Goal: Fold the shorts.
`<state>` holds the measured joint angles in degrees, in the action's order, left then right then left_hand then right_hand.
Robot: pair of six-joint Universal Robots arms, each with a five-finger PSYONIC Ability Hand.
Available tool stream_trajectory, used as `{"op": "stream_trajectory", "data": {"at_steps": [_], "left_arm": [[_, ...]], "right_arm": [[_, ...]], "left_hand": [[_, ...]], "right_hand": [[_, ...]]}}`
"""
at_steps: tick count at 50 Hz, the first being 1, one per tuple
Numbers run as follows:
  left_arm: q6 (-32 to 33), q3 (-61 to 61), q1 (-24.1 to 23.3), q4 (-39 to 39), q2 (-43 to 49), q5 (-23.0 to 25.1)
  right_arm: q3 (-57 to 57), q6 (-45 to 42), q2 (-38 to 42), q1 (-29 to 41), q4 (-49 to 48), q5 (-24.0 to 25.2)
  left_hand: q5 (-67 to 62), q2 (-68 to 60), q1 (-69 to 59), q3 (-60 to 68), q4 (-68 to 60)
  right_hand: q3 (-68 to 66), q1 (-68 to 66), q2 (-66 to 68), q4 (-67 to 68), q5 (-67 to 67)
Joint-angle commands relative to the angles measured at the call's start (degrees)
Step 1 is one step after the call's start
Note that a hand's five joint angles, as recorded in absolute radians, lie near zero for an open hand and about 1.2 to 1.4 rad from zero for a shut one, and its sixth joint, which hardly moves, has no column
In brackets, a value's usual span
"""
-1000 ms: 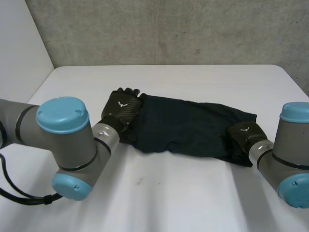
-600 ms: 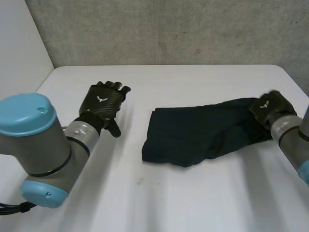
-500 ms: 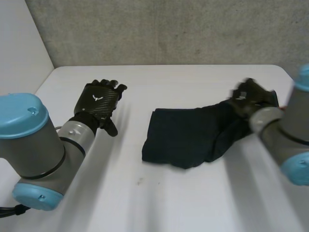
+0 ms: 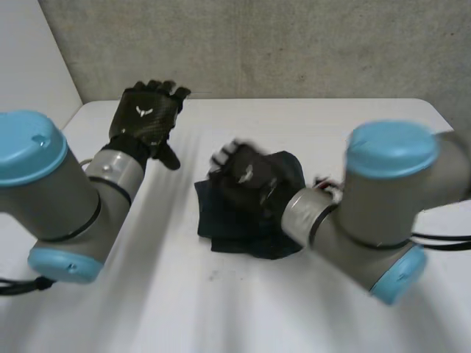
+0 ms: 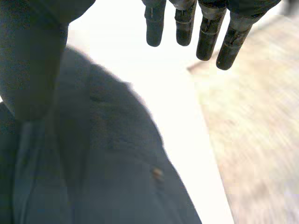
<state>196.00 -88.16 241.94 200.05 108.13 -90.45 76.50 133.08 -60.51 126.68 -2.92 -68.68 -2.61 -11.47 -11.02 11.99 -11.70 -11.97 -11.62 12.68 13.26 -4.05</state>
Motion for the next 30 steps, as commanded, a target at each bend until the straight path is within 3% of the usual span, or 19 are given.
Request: {"op": "stream_trajectory", "data": {"at_steps": [1,4,13,17,22,30], "left_arm": [[-5.44,10.37,-2.52,-1.93,6.91,0.01],[-7.99,15.55,-5.42,-5.53,11.30,0.10],[-9.14,28.13,-9.21,-19.33,25.28,-0.69],[-8.79,31.03,-10.00,-25.39,30.64,-5.24],[-8.35,31.21,-10.17,-27.25,32.15,-11.59],[-6.86,30.07,-10.44,-28.66,31.01,-10.54]], "right_arm": [[-2.76,31.16,-5.50,-7.23,1.25,-3.39],[-4.43,35.75,-3.13,-8.91,5.02,-4.88],[-12.59,36.37,7.67,-11.10,12.67,-6.20],[-15.76,35.85,12.59,-11.19,15.04,-6.82],[-17.88,34.62,16.30,-11.37,19.00,-7.78],[-18.06,28.37,15.34,-11.46,22.17,-9.37]], "left_hand": [[0.72,-0.42,-0.88,-0.09,-0.20],[0.55,-0.59,-1.05,0.08,-0.37],[-2.81,-3.95,-4.40,3.43,-3.72],[-5.16,-6.30,-6.76,5.79,-6.08],[-5.67,-6.82,-7.27,6.30,-6.59],[-5.67,-6.82,-7.27,6.30,-6.59]], "right_hand": [[1.97,1.62,-2.68,-3.26,4.05],[1.97,1.62,-2.68,-3.26,4.05],[1.97,1.62,-2.68,-3.26,4.05],[1.97,1.62,-2.68,-3.26,4.05],[1.97,1.62,-2.68,-3.26,4.05],[1.97,1.62,-2.68,-3.26,4.05]]}}
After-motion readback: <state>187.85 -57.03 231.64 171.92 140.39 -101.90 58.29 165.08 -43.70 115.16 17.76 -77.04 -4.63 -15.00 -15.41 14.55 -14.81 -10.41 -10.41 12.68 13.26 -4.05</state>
